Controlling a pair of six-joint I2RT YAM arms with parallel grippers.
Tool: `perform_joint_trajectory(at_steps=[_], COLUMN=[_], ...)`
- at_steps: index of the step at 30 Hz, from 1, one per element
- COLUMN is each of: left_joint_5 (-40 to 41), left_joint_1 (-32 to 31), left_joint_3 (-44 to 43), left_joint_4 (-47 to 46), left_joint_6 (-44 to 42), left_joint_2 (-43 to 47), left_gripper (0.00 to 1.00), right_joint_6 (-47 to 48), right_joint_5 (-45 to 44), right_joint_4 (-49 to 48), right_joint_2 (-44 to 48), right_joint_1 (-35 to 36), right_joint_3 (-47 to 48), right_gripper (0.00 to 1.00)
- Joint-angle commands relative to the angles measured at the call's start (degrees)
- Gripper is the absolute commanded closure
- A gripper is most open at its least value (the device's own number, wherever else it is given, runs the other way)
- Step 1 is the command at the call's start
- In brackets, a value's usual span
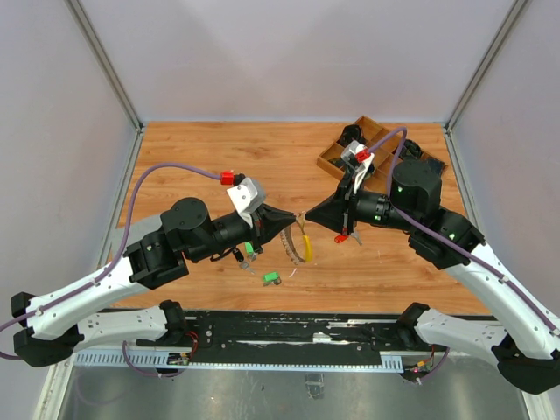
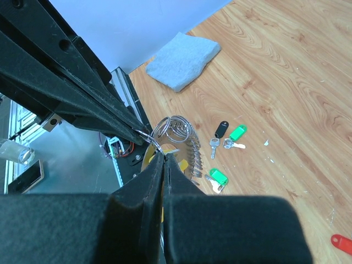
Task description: Put the keys on the keyring
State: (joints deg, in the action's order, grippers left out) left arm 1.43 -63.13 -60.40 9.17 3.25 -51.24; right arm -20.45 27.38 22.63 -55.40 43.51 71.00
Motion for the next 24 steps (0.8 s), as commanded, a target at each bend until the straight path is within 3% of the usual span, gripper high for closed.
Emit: perform_joint_trajectory(at_steps=[1, 15, 24], left_joint_5=[-0.1, 0.5, 5.0], left_joint_1=[-0.4, -0.4, -0.4], left_joint_3=[-0.5, -0.4, -0.6], left_joint_4=[-3.1, -2.8, -1.7], left_joint_6=[-0.5, -0.8, -2.2], left_joint_2=[0.5, 0.3, 0.0], left_gripper=[1.0, 1.0, 0.99], right_joint_6=[-1.0, -0.9, -0.8], right_joint_5=[-2.5, -2.1, -3.3], right_joint_4=[2.6, 4.2, 6.2], right_joint_2=[-0.3, -0.6, 0.1], right_joint_1=[0.3, 0.0, 0.0], right_joint_3=[-0.2, 1.0, 4.2], right_gripper=[0.99, 0.99, 1.0])
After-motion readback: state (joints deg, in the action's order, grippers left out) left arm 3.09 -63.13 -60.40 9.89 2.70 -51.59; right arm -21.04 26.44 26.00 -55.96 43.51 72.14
